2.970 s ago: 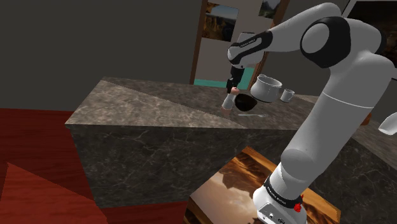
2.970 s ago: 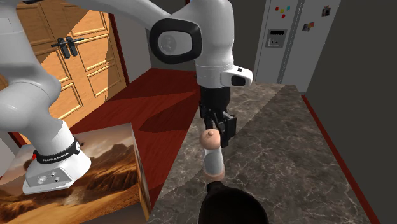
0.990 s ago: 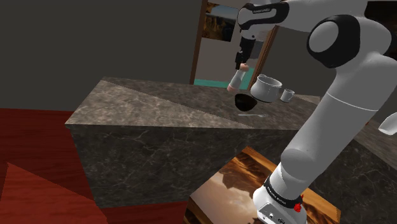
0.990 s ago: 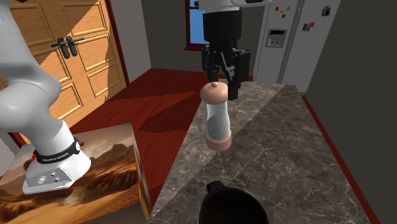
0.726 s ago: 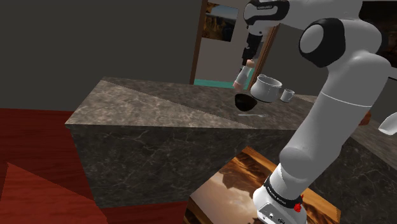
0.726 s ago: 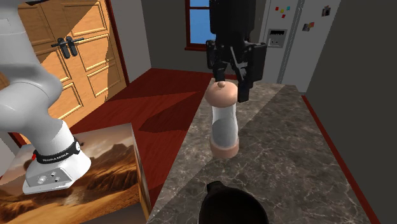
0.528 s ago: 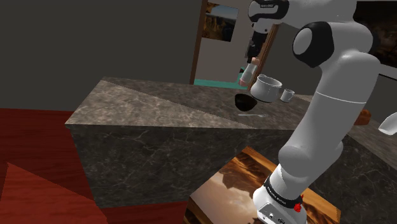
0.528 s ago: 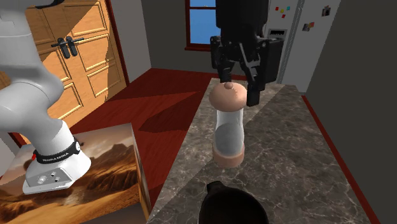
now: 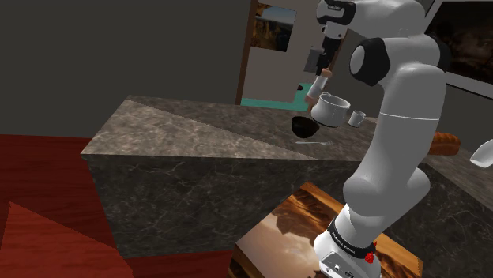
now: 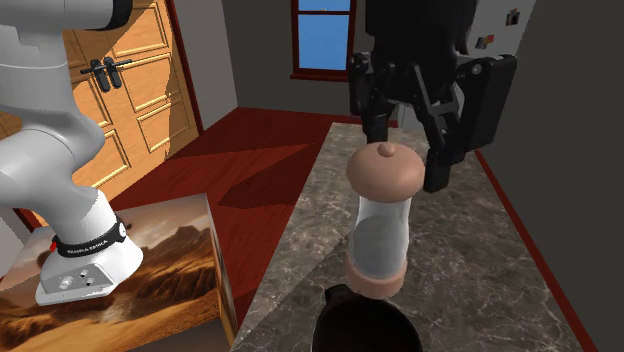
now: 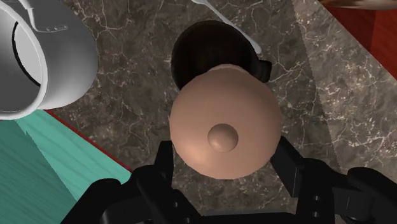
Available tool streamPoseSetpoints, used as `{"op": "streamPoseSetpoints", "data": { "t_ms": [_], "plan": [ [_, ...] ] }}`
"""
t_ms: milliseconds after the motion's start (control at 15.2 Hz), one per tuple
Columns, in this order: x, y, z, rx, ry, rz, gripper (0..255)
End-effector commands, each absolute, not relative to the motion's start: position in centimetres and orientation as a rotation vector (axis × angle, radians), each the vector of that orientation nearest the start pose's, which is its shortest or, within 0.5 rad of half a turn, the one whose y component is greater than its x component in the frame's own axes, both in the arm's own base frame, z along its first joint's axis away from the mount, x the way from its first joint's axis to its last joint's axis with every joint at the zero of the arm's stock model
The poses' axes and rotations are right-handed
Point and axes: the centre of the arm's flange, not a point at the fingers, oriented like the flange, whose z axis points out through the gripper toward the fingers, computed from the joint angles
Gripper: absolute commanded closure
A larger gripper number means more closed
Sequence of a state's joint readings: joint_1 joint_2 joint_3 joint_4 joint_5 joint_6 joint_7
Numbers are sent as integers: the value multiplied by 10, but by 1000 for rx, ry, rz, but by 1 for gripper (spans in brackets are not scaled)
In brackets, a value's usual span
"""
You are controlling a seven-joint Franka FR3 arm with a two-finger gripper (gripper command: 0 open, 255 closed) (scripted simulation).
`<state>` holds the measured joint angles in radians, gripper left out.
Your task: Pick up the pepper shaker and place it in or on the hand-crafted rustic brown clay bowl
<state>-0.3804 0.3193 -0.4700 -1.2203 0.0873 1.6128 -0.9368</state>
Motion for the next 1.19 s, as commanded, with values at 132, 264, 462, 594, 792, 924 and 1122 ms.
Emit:
{"op": "streamPoseSetpoints", "data": {
  "t_ms": [132, 264, 462, 594, 792, 924, 1122],
  "plan": [
    [472, -444, 597, -3253, -189, -40, 255],
    [472, -444, 587, -3253, -189, -40, 255],
    [472, -444, 571, -3253, -189, -40, 255],
    [472, -444, 561, -3253, -189, -40, 255],
    [472, -444, 545, -3253, -189, -40, 255],
    [472, -444, 534, -3253, -189, -40, 255],
    [472, -444, 518, -3253, -189, -40, 255]
  ]
}}
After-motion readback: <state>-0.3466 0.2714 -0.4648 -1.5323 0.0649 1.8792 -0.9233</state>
